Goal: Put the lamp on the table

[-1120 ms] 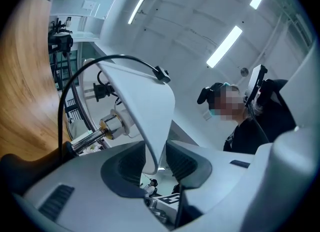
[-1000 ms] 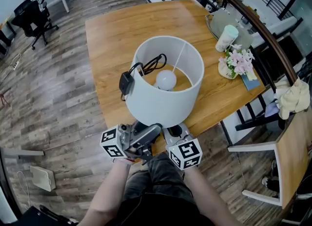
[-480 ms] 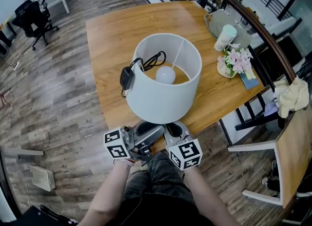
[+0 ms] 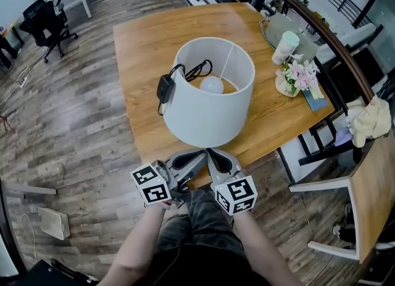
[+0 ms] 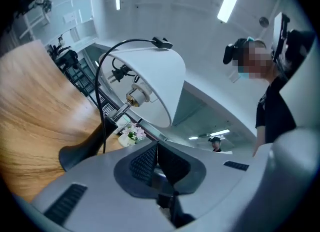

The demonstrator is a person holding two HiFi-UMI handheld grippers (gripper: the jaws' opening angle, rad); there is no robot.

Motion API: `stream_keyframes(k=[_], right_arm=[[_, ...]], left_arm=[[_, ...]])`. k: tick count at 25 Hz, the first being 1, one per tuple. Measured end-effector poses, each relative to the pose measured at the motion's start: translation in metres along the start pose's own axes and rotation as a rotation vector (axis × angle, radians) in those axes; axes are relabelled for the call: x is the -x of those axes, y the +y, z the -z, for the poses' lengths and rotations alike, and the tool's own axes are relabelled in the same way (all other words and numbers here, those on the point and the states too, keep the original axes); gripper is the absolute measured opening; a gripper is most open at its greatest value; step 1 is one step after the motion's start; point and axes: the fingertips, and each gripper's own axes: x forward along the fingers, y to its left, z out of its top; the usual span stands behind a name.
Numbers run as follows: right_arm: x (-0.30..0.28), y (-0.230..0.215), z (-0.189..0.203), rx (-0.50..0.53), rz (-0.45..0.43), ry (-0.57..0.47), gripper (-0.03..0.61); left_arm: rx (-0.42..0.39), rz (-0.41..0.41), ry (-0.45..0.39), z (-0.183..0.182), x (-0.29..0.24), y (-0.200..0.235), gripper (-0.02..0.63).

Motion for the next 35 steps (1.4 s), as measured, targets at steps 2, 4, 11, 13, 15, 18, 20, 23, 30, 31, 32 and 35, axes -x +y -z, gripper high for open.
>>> stream_keyframes(k=[2,4,11,13,15,18,20,23,30,31,32,35], right_arm=[[0.004,0.002,-0.001,0.001,0.002,-0.004,0.008],[0.009,0.006,-0.002,0.002,0.003,-0.010,0.008],[0.029,0.015,-0.007,0.021,0.012,-0.031,0.008],[0.034,0.018,-0.009,0.029,0.008,-0.035,0.008],[0.038,0.021,-0.011,0.047,0.005,-0.040,0.008],[0.043,0.022,-0.016,0.063,0.004,-0.050,0.008],[0.046,0.021,-0.020,0.072,0.003,-0.058,0.008],[0.055,0.023,-0.026,0.088,-0.001,-0.072,0.008],[0.089,0.039,-0.034,0.107,-0.008,-0.096,0.008],[0.096,0.042,-0.034,0.107,-0.009,-0.100,0.008],[0.103,0.046,-0.034,0.106,-0.011,-0.104,0.008],[0.127,0.058,-0.035,0.107,-0.012,-0.123,0.008]], left_arm=[[-0.059,-0.042,0.039,0.005,0.002,0.000,-0.003],[-0.115,-0.067,0.067,0.010,0.005,-0.003,-0.003],[-0.248,-0.182,0.103,0.017,0.015,-0.006,-0.003],[-0.277,-0.223,0.105,0.016,0.019,-0.006,-0.003],[-0.311,-0.266,0.100,0.014,0.023,-0.007,-0.003],[-0.351,-0.328,0.079,0.007,0.031,-0.007,-0.003],[-0.374,-0.366,0.066,0.003,0.037,-0.008,-0.003],[-0.403,-0.415,0.045,-0.003,0.048,-0.013,-0.003],[-0.430,-0.476,0.030,0.004,0.071,-0.042,-0.003],[-0.431,-0.479,0.029,0.007,0.073,-0.048,-0.003],[-0.434,-0.482,0.028,0.009,0.076,-0.055,-0.003],[-0.446,-0.499,0.014,0.017,0.085,-0.077,-0.003]])
